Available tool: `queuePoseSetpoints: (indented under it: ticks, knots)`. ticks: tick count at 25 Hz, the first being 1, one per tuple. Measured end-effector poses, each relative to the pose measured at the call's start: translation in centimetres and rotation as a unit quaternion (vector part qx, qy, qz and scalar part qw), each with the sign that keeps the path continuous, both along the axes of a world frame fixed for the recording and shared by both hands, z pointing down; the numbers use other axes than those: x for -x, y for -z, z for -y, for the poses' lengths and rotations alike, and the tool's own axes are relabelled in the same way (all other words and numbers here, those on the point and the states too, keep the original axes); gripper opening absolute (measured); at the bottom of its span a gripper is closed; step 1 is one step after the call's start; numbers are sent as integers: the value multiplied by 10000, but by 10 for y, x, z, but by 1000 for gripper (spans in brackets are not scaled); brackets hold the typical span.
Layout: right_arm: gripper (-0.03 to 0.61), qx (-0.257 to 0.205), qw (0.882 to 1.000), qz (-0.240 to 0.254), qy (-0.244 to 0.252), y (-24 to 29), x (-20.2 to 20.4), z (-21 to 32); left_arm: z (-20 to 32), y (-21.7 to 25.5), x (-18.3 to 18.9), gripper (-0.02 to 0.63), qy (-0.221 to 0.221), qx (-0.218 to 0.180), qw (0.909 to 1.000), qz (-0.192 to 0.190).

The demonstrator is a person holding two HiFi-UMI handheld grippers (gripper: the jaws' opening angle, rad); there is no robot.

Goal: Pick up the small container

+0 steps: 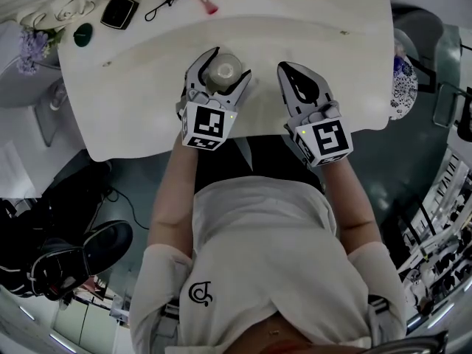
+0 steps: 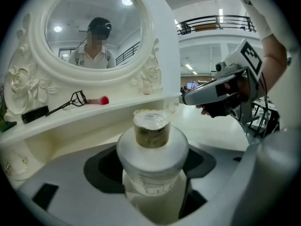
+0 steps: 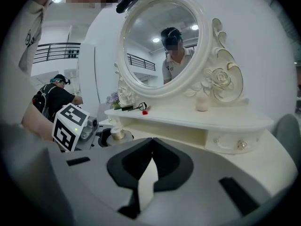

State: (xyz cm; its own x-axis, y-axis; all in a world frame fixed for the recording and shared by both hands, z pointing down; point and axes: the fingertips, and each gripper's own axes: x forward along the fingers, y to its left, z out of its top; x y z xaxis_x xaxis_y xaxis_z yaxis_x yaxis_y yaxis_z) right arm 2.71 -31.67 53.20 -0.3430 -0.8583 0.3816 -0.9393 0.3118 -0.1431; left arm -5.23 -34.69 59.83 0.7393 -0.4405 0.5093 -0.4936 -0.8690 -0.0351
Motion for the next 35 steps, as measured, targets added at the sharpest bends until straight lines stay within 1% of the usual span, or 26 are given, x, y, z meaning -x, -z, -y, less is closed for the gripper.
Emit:
queuePoseSetpoints:
  ticks: [5,7,9,11,17,23,27,29,32,35]
  knots:
    - [8,7,10000,-12,-70,4,-7,2,0,-1,0,348,56,40,10000,-33]
    - [8,-3,10000,-23,-67,7,-8,2,0,-1,1,348,102,116,9999,-58]
    - [8,-20,10000,-15,-60,11,-7,1,-1,6,0,348,148,153,9997,-153]
    - [8,-66,10000,-19,-50,16,-6,1,-1,17,0,348,174,102,9995,-226]
    - [8,-224,9997,-17,-20,41,-1,-3,-7,67,4,348,147,-90,9994,-314]
    - [8,-407,9991,-9,70,74,3,0,-7,125,11,348,95,-391,9981,-471]
    - [8,-573,9983,33,67,100,5,0,-10,159,15,348,66,-341,9973,-648]
    - [8,-681,9976,0,79,112,6,3,-10,177,16,348,44,-417,9962,-759]
    - [8,-919,9957,-48,59,131,5,8,-6,202,18,348,17,-629,9947,-816]
    - [8,-1224,9924,-118,-63,155,-1,10,-1,227,25,348,162,-729,9928,-934]
